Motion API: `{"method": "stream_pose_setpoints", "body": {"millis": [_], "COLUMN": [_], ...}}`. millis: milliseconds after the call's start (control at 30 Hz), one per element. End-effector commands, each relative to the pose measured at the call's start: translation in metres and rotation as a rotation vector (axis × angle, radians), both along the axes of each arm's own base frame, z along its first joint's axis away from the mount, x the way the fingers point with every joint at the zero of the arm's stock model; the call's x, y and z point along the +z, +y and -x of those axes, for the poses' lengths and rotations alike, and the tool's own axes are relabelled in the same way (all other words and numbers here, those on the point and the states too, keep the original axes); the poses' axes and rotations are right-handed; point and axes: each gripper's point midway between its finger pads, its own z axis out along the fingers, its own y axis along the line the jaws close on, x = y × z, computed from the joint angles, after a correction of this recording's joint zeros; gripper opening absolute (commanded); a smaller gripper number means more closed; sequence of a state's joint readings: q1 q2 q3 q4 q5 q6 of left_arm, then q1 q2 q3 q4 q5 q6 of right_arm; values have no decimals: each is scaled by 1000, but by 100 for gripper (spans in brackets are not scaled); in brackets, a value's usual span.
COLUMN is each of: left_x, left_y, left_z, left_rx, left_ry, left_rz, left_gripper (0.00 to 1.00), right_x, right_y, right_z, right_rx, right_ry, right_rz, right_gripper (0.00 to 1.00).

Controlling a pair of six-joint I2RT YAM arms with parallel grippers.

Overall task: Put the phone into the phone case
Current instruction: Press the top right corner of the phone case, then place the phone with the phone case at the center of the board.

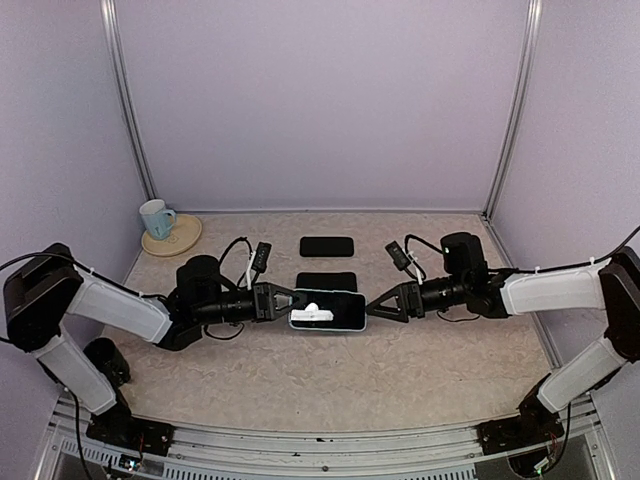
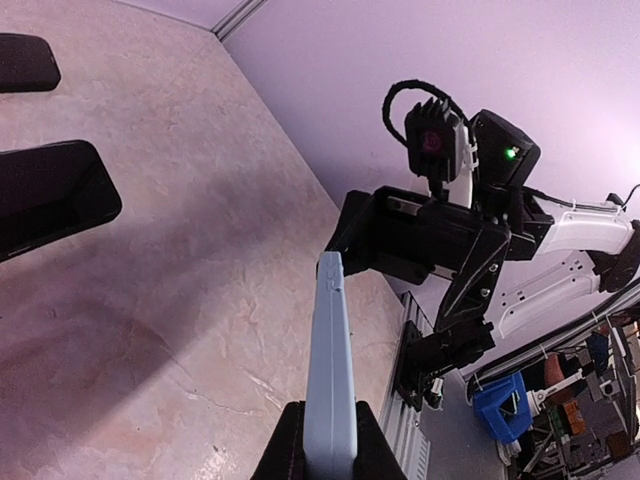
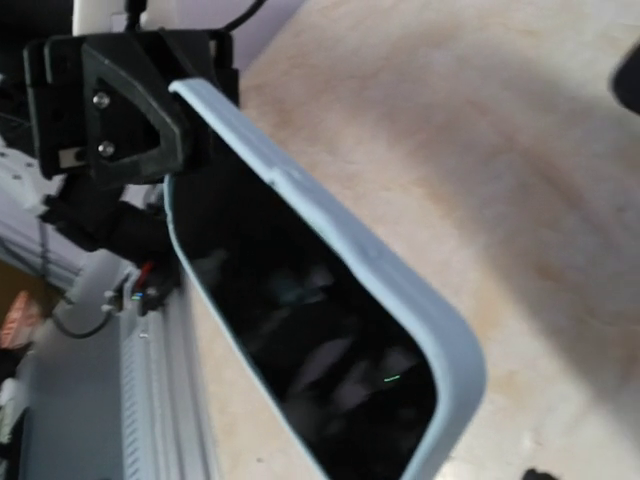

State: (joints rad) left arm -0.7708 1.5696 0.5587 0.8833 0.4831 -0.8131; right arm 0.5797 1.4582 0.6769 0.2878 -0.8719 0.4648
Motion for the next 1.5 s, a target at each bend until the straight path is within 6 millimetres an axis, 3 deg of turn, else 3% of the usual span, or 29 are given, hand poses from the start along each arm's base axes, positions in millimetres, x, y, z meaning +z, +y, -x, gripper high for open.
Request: {"method": "stream_pose_setpoints", "body": {"millis": [0, 333, 567, 1100, 1467], "left_x": [0, -50, -71, -100, -109], "left_y": [-5, -15, -15, -5, 0], "left_z": [-3, -20, -28, -40, -44], "left_rx": [-17, 16, 40, 79, 95], "left_ry": [23, 176, 246, 330, 343], "left_rz": [26, -79, -97, -144, -161], "left_gripper": [0, 0, 0, 1, 17], "right_x": [0, -12, -15, -25, -30], "right_y": [-8, -11, -12, -12, -12], "right_z": [-14, -21, -22, -24, -23], "right_rx": [-72, -109, -111, -114, -116], "right_ry": [-39, -30, -26, -2, 7], "right_rz": [58, 101, 110, 129, 134], "right_gripper": [86, 87, 87, 87, 87]}}
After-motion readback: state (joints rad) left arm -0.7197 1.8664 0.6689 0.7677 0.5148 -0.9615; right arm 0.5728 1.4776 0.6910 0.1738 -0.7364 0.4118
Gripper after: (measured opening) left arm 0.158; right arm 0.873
